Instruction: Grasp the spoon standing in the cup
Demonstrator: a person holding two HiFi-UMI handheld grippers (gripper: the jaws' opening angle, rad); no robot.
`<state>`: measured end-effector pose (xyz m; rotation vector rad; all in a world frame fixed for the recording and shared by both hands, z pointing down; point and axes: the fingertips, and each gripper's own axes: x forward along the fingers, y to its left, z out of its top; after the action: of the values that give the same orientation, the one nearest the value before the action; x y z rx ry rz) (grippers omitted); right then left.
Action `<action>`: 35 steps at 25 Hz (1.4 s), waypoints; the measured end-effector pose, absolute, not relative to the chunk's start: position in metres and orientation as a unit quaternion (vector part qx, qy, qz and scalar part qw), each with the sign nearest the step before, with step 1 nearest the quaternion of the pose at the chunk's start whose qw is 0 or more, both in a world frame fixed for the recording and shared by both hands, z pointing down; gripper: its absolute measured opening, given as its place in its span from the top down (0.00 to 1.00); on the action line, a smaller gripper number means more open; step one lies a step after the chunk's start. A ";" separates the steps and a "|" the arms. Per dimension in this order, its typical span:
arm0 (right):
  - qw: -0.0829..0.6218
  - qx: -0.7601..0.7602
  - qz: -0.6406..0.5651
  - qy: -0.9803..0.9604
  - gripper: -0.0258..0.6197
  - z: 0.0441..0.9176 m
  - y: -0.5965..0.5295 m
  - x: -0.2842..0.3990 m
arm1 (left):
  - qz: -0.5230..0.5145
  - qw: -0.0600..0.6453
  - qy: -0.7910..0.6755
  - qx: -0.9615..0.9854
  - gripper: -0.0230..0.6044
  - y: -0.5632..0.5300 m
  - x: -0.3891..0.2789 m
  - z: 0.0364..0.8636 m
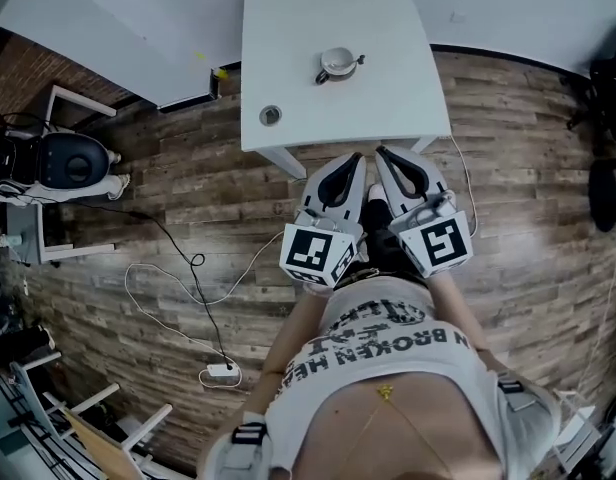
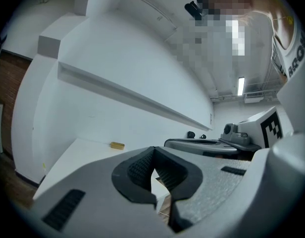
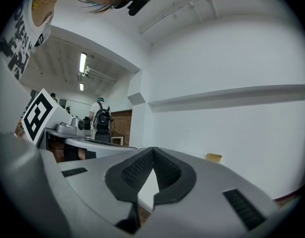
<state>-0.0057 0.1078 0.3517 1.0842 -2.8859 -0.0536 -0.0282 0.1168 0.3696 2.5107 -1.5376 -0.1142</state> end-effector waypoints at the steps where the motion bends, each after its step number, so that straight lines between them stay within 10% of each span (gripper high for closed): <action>1: 0.028 0.348 -0.018 -0.937 0.95 0.351 0.094 -0.007 | -0.039 0.097 -0.523 0.846 0.97 0.104 -0.029 0.368; 35: 0.048 0.302 -0.005 -0.952 0.95 0.366 -0.145 -0.023 | -0.004 0.099 -0.562 0.821 0.97 -0.137 -0.042 0.378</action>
<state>-0.0228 -0.1454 0.3660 0.9224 -2.9030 -0.0139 -0.0420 -0.1366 0.3778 2.4279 -1.6630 -0.0119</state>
